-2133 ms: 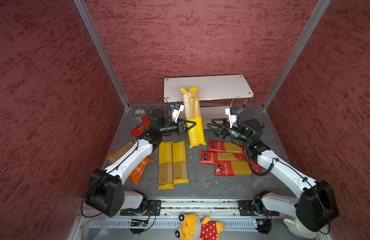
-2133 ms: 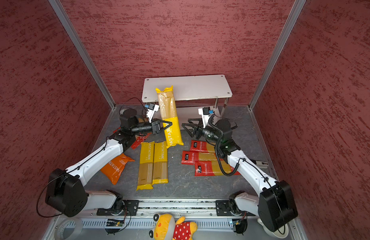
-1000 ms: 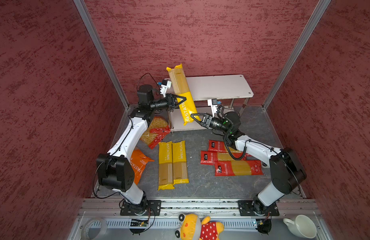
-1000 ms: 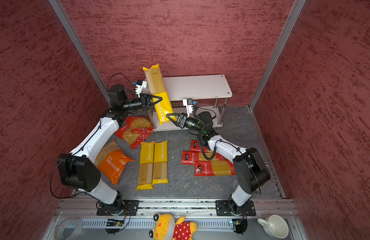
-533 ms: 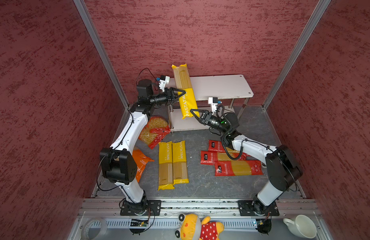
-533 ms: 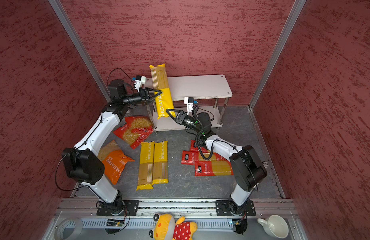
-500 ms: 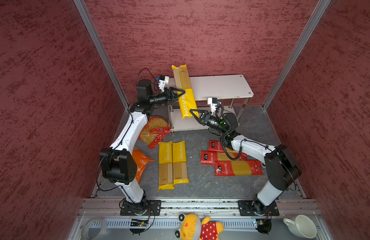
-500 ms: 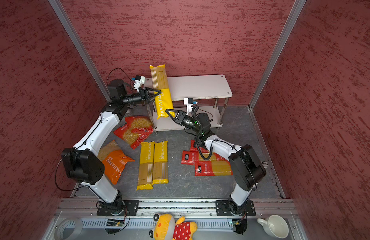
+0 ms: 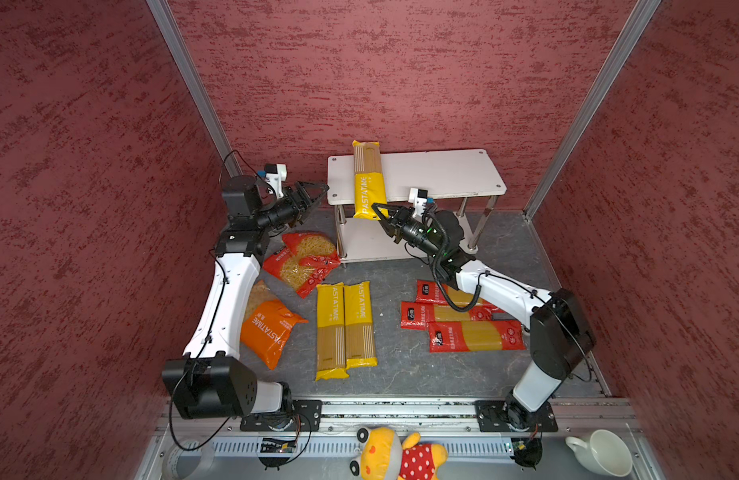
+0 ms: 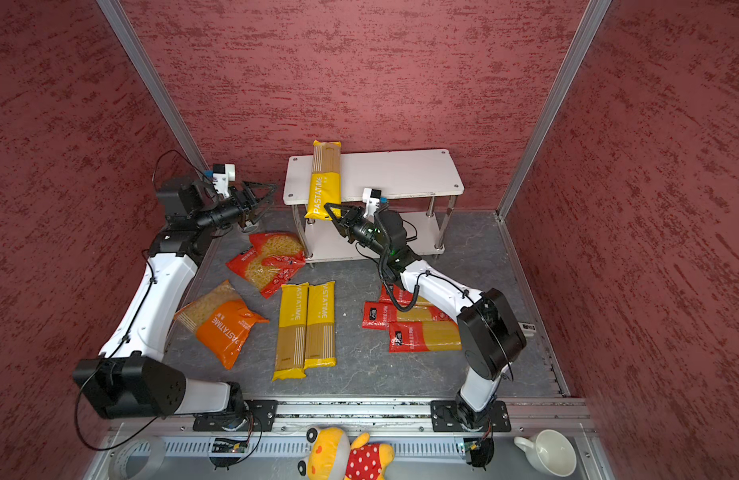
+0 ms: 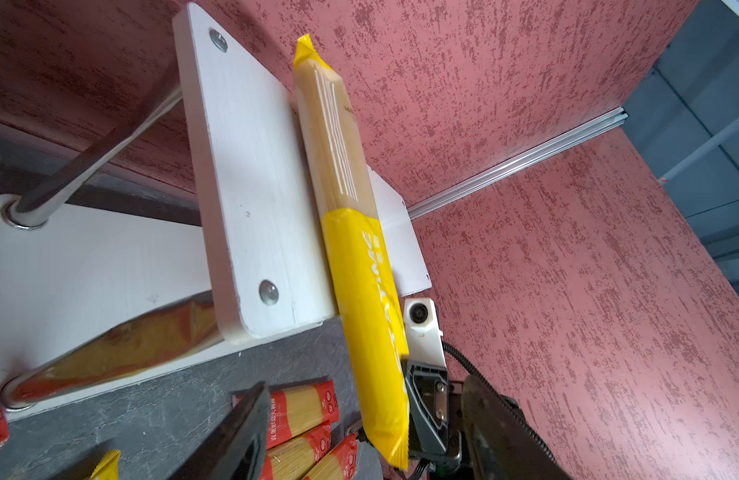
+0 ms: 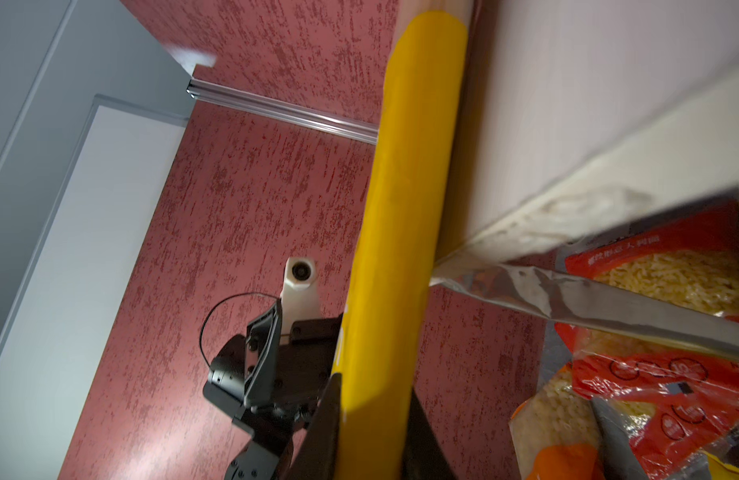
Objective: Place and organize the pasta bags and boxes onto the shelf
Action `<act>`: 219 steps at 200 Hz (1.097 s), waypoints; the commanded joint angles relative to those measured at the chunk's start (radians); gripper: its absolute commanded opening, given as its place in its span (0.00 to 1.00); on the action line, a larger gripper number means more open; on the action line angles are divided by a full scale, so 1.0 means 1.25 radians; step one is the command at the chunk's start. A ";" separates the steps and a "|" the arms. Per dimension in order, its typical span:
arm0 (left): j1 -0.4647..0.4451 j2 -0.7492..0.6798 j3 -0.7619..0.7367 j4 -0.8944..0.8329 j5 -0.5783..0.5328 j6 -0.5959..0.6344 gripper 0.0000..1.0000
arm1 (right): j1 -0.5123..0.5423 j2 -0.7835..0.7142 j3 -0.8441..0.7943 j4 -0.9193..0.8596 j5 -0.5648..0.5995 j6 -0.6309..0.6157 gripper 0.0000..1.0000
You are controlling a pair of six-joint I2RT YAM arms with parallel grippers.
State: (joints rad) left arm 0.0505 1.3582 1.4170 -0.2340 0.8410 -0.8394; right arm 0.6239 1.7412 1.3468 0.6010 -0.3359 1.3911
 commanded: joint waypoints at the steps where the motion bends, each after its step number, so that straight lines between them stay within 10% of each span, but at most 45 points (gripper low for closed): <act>1: -0.011 -0.032 -0.050 -0.019 -0.028 0.009 0.75 | 0.021 0.033 0.105 -0.017 0.032 0.004 0.04; 36: -0.043 -0.040 -0.086 0.004 -0.047 -0.018 0.77 | 0.037 0.082 0.168 -0.077 -0.014 -0.008 0.15; 93: -0.143 0.025 -0.040 0.040 -0.089 -0.025 0.80 | 0.035 -0.048 0.009 -0.091 -0.034 -0.106 0.59; 157: -0.168 0.063 -0.030 0.080 -0.144 -0.048 0.64 | 0.022 -0.257 -0.252 -0.136 0.042 -0.210 0.58; 219: -0.157 0.069 -0.020 0.120 -0.180 -0.095 0.25 | 0.020 -0.300 -0.321 -0.189 0.047 -0.259 0.54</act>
State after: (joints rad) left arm -0.1566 1.4384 1.3567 -0.1230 0.6502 -0.9508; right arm 0.6533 1.3895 0.9527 0.3901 -0.3088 1.1072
